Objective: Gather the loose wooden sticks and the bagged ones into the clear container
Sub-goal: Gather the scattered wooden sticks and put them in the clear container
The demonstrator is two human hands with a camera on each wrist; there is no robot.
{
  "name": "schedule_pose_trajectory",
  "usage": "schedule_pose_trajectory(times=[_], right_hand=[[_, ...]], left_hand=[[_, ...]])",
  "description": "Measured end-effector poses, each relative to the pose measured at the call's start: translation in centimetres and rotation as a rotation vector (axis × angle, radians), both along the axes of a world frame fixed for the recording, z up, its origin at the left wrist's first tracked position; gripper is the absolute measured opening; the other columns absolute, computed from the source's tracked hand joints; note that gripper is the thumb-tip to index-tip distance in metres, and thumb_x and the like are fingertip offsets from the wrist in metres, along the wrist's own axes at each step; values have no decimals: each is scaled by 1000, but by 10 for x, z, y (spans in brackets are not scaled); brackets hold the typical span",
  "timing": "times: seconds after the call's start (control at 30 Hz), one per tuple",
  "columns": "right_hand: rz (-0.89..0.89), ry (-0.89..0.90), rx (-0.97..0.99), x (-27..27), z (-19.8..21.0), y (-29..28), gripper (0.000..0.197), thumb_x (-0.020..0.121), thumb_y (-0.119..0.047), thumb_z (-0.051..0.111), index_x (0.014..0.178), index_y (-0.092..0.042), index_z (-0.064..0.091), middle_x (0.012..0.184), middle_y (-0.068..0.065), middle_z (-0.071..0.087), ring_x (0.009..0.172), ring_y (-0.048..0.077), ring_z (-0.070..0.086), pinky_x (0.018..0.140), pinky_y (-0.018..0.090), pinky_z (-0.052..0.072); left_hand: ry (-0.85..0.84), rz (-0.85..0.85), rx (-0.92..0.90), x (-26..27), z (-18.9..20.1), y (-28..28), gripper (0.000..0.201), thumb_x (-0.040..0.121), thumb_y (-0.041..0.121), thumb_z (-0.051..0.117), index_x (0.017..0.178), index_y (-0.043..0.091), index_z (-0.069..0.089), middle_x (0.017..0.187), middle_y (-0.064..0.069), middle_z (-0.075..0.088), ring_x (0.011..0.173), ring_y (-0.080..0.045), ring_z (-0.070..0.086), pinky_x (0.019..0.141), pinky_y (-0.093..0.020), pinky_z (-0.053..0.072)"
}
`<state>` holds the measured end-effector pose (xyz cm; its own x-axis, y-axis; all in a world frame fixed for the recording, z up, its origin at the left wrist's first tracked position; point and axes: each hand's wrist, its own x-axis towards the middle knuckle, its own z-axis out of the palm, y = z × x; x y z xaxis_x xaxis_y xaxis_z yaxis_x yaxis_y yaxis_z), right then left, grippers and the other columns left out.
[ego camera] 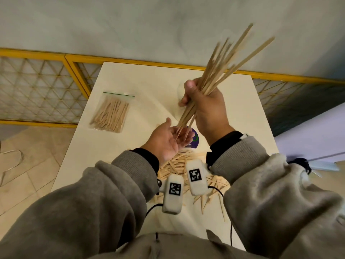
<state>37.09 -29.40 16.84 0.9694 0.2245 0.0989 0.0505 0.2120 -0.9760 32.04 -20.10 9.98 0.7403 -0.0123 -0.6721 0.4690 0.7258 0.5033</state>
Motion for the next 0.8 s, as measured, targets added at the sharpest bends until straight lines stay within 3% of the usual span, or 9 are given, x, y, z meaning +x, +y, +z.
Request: schedule_pose_trajectory(times=[0.07, 0.13, 0.23, 0.33, 0.4, 0.53, 0.63, 0.73, 0.8], right_hand=[[36, 40, -83, -10, -11, 3, 12, 84, -13, 70, 82, -9, 59, 66, 4, 60, 63, 19, 63, 64, 29, 55], [39, 102, -175, -17, -23, 5, 14, 84, -16, 71, 84, -9, 59, 69, 8, 60, 69, 21, 64, 67, 30, 56], [-10, 138, -228, -18, -32, 7, 16, 89, -26, 66, 82, -15, 57, 63, 6, 59, 67, 23, 63, 74, 43, 56], [-25, 118, -177, -16, -30, 5, 15, 88, -20, 67, 79, -14, 57, 63, 6, 59, 64, 22, 63, 67, 35, 56], [36, 117, -116, -16, -31, 2, 16, 82, -9, 71, 76, -11, 57, 66, 6, 60, 63, 22, 63, 63, 30, 55], [67, 184, -108, -14, -47, -2, 22, 70, -12, 76, 84, -8, 60, 74, 8, 62, 69, 24, 65, 68, 35, 56], [32, 196, -244, -15, -60, 0, 17, 80, -24, 73, 75, -15, 60, 67, 9, 60, 70, 28, 62, 73, 45, 57], [-21, 190, -301, -1, -55, 2, 28, 93, -31, 59, 73, -13, 53, 56, 3, 55, 55, 20, 58, 67, 43, 57], [-128, 114, -267, 24, -37, 3, 28, 94, -32, 56, 72, -16, 52, 51, -3, 55, 51, 16, 58, 71, 47, 55]], left_hand=[[-25, -25, -19, 3, 4, -5, 46, 101, 36, 33, 88, 3, 62, 77, -12, 68, 74, -23, 67, 68, -34, 58], [-33, -66, 5, 2, 4, -8, 37, 101, 29, 34, 88, 8, 63, 74, -7, 69, 68, -18, 67, 61, -29, 56], [8, -74, -5, -2, -3, -6, 41, 101, 34, 34, 88, 7, 62, 78, -10, 68, 70, -20, 67, 63, -31, 59], [70, -63, -45, -4, -8, -3, 53, 100, 43, 32, 87, 1, 62, 80, -15, 64, 72, -25, 64, 65, -33, 58], [72, -52, -57, -3, -11, -2, 50, 101, 38, 31, 86, 1, 62, 76, -14, 64, 70, -23, 63, 63, -32, 59], [29, -75, -45, 3, -9, -2, 34, 101, 23, 34, 95, 5, 62, 80, -11, 71, 72, -20, 68, 67, -30, 58], [14, -123, -33, 7, -14, -3, 31, 100, 27, 38, 104, 8, 63, 101, -12, 70, 84, -21, 69, 67, -31, 60], [49, -180, 41, 8, -23, 1, 36, 100, 32, 38, 97, 4, 61, 92, -14, 66, 78, -24, 65, 69, -35, 56], [81, -179, 100, 10, -35, 11, 41, 98, 38, 41, 100, 2, 61, 92, -14, 67, 80, -26, 65, 72, -36, 54]])
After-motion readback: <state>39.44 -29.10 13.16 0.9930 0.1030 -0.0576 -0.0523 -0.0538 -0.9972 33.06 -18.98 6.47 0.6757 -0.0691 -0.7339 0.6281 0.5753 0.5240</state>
